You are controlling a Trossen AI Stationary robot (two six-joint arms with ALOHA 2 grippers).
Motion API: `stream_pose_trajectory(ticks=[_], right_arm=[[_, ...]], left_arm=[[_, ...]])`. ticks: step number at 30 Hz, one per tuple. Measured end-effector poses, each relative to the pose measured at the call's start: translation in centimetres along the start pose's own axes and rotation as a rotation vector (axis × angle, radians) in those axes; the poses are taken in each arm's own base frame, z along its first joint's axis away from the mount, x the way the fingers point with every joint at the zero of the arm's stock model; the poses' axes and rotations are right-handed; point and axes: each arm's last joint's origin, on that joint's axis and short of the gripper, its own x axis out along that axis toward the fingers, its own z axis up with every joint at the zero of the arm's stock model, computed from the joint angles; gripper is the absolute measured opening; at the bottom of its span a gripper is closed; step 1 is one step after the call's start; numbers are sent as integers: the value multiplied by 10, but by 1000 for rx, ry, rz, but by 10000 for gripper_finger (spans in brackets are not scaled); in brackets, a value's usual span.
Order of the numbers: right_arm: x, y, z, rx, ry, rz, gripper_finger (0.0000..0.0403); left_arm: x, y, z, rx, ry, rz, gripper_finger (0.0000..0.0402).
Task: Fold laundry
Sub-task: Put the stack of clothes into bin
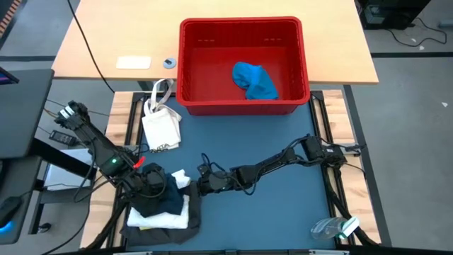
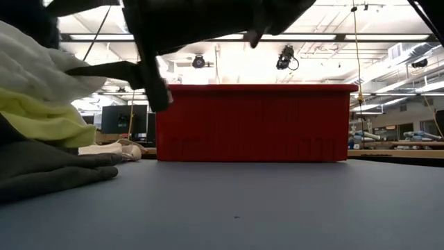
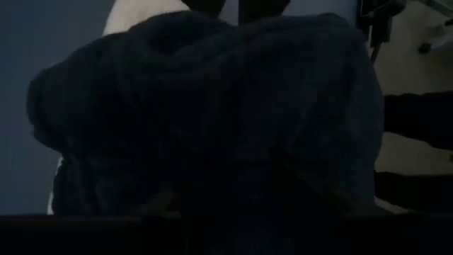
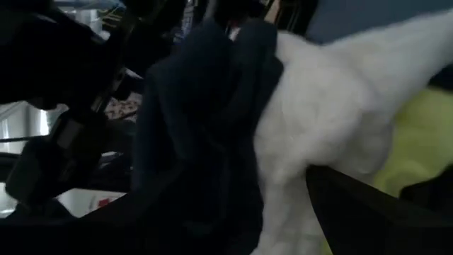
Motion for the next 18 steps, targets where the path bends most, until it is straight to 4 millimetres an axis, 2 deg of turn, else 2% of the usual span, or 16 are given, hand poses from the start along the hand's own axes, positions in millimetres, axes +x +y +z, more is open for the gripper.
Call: stream_pose_trajectory(ticks=[2,5,8,13,16,18], right_arm=[[7,-3,-3,24,32,6,287],[28,-7,-13,49,83,41,287],[51,-5,-20,55,138,103,287],[78,-2,-26,60,161,164,283],[85,-2,-27,55,186,125,265],[87,-2,-27,41,179,86,235]], left_arm=[[0,0,0,-4,12,-8,160],[0,-1,-1,-14,29,-18,160],[0,-1,-2,-29,55,-32,160],[0,-1,-5,-41,126,-56,160],[0,0,-7,-49,155,-55,160],[0,1,-7,-57,161,-44,160]])
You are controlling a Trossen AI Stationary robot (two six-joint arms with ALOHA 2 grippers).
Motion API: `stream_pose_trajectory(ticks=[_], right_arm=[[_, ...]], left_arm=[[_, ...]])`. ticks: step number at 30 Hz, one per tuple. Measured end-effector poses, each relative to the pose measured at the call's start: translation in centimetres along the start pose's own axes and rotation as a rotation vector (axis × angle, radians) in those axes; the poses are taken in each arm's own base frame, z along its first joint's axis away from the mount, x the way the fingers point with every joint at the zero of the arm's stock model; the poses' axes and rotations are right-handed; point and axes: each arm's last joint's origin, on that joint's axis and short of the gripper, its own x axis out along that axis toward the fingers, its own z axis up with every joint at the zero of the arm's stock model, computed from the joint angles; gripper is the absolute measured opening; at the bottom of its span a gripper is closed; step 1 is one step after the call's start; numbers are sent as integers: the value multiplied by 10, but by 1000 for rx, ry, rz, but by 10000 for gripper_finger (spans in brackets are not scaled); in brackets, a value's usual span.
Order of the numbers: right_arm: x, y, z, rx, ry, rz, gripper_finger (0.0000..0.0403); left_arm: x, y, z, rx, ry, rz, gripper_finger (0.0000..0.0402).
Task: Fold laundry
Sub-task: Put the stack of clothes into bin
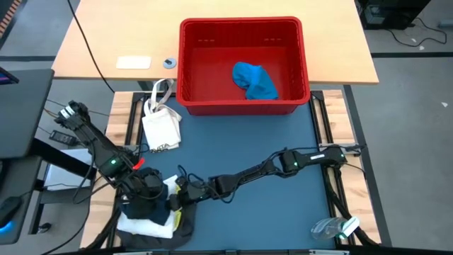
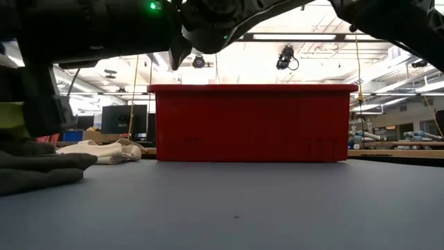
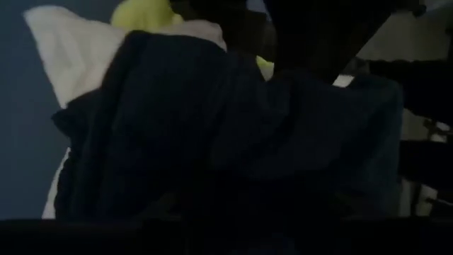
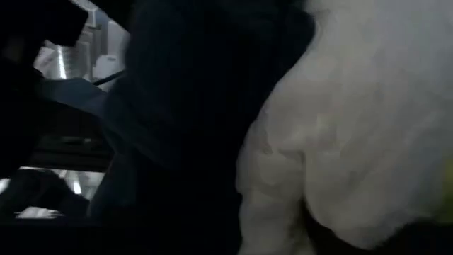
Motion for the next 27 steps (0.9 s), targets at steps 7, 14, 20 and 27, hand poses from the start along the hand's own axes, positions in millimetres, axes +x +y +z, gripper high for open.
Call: stream_pose_trajectory(ticks=[7,14,20,27], right_arm=[[0,4,1,-138,-63,44,27],[0,5,3,-110,-91,61,25],[-3,17,-4,-98,-102,75,25],[-8,31,-4,-165,-68,79,50]], left_arm=[[-2,1,-5,-18,55,8,160],[-39,-3,-6,-37,85,89,160],[-74,-9,-13,-13,-1,135,160],[-48,-12,-32,1,-11,114,160]])
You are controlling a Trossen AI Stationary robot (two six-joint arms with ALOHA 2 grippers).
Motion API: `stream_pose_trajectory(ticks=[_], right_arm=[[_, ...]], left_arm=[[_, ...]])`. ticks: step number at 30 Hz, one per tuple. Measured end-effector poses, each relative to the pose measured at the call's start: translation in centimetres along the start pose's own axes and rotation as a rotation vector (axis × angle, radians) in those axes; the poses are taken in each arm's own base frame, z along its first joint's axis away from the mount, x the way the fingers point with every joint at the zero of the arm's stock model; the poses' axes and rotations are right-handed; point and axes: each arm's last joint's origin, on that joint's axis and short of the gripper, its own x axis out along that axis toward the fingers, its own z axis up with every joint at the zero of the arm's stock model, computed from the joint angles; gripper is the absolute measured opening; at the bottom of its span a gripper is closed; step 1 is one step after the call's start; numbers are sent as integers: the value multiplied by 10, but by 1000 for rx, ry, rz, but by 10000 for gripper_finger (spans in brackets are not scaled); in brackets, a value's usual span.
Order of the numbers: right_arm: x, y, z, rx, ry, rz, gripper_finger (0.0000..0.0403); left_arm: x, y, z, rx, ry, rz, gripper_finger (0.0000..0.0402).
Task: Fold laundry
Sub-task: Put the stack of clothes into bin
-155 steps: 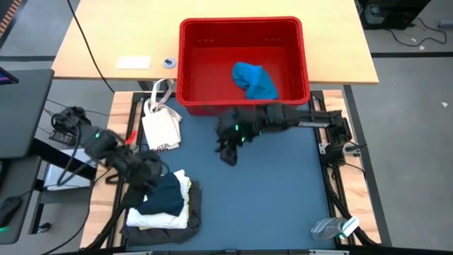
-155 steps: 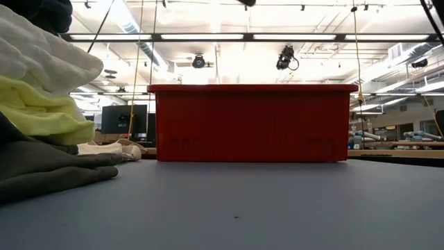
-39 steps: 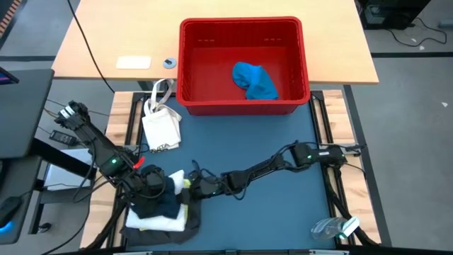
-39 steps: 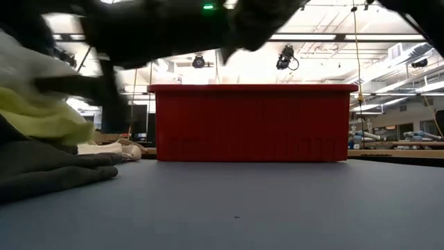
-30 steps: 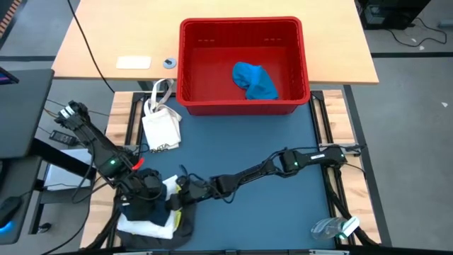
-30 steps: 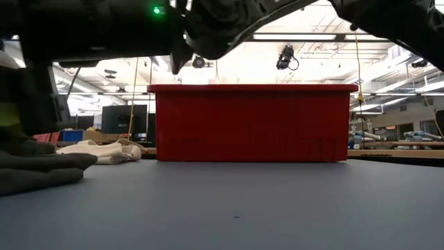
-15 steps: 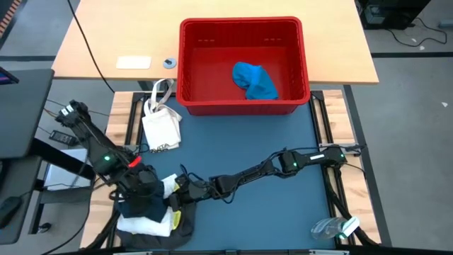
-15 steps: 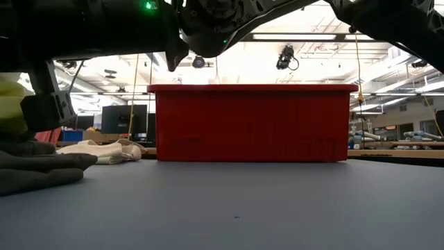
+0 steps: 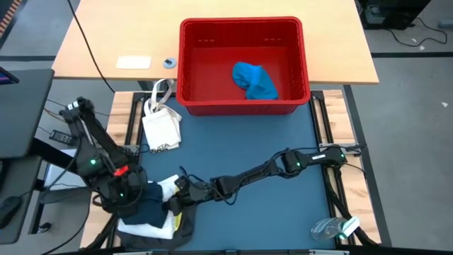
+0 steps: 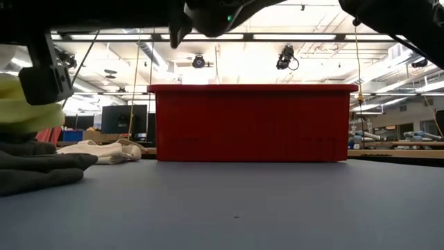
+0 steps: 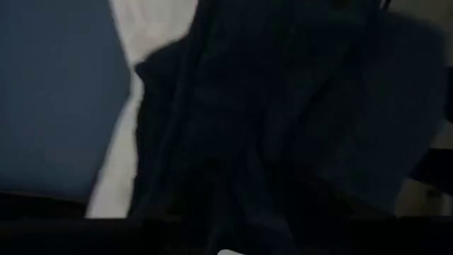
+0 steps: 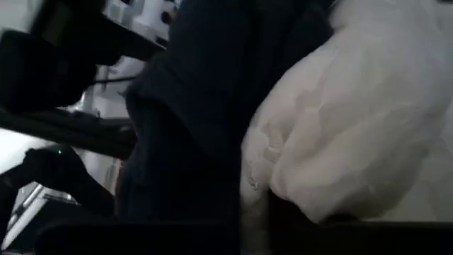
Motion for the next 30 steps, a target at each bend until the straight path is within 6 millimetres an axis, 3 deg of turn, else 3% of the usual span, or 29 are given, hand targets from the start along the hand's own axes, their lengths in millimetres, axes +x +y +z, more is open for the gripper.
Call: stream_pose_trajectory(ticks=[5,9,15,20,24,30], right_arm=[[-8,9,5,22,115,-112,169],[-20,15,9,21,172,-280,226],[-39,58,10,-46,135,-284,235],[-39,62,-12,-3,153,-281,239],[-42,59,-29,31,48,-373,240],[-47,54,-39,22,-15,-470,221]], left_arm=[[25,-5,-15,-32,18,-75,160],[26,-6,-19,-65,28,-81,160],[-8,-9,-13,-103,39,-70,160],[-24,-11,-17,-104,45,-95,160],[-14,-11,-33,-117,71,-71,160],[24,-3,-57,-142,129,-36,160]])
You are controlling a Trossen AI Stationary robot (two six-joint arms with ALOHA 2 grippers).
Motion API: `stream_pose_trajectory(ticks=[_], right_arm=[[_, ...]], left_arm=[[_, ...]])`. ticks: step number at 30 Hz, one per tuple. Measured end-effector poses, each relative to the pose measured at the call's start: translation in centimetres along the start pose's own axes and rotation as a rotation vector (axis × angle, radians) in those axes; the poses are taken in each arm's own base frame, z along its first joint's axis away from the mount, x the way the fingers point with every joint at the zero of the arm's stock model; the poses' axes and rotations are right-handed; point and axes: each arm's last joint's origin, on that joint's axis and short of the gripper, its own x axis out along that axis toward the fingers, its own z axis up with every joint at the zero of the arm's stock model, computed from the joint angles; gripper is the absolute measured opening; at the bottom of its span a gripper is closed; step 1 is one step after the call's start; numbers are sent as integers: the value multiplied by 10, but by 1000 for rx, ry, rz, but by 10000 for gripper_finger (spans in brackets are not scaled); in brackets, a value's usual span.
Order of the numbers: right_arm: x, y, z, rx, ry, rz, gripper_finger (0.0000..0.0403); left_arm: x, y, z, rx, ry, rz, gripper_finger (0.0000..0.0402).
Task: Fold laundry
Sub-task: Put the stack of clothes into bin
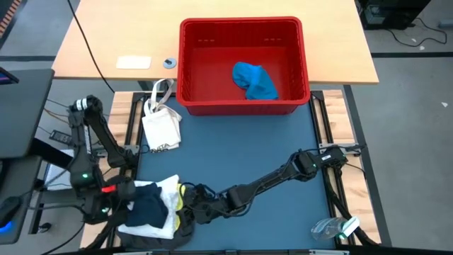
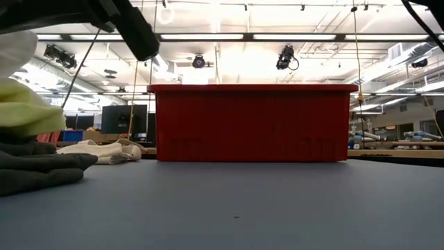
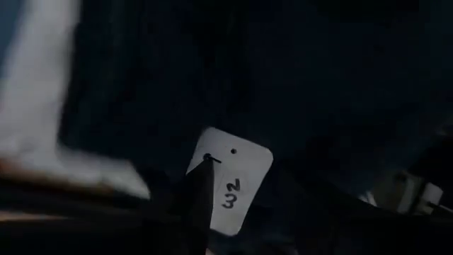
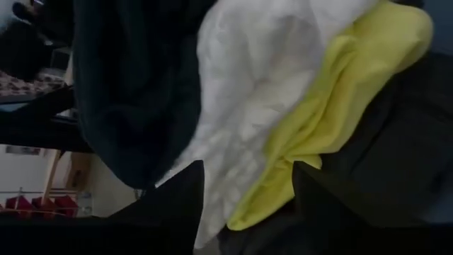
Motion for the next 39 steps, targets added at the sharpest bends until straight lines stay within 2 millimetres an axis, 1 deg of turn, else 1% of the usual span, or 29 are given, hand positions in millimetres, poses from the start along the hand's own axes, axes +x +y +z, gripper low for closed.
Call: stream_pose_trajectory(ticks=[4,7,9,14,16,19,21,23,26,28,31,34,36,39], right_arm=[[0,-1,0,-17,0,-13,208],[-1,0,0,-18,0,-11,203],[-2,1,0,-17,5,-5,202],[-7,-1,-6,-3,35,-57,201],[-16,-2,-7,-15,45,-120,201],[-38,-1,-4,-44,22,-238,201],[-55,2,-1,-66,5,-305,201],[-72,5,4,-89,7,-357,201],[-92,10,10,-103,12,-397,201],[-99,12,13,-91,14,-383,203],[-100,14,14,-54,15,-332,210],[-92,12,10,-15,34,-268,225],[-84,9,6,17,48,-224,239],[-75,4,-2,52,33,-135,269]], left_arm=[[42,8,0,-21,2,-69,160],[64,13,4,-64,6,-132,160],[70,13,11,-85,-7,-157,160],[71,12,35,-65,-87,-164,160],[71,12,47,-51,-123,-164,160],[71,14,65,-38,-178,-157,160],[70,16,76,-42,-202,-171,160],[63,16,85,-38,-205,-188,160],[40,13,90,-29,-209,-211,160],[21,12,88,-13,-211,-221,161],[-3,18,79,-19,-244,-225,175],[-16,28,67,-70,-288,-270,205],[-16,34,60,-111,-301,-293,233],[-5,42,51,-155,-304,-303,283]])
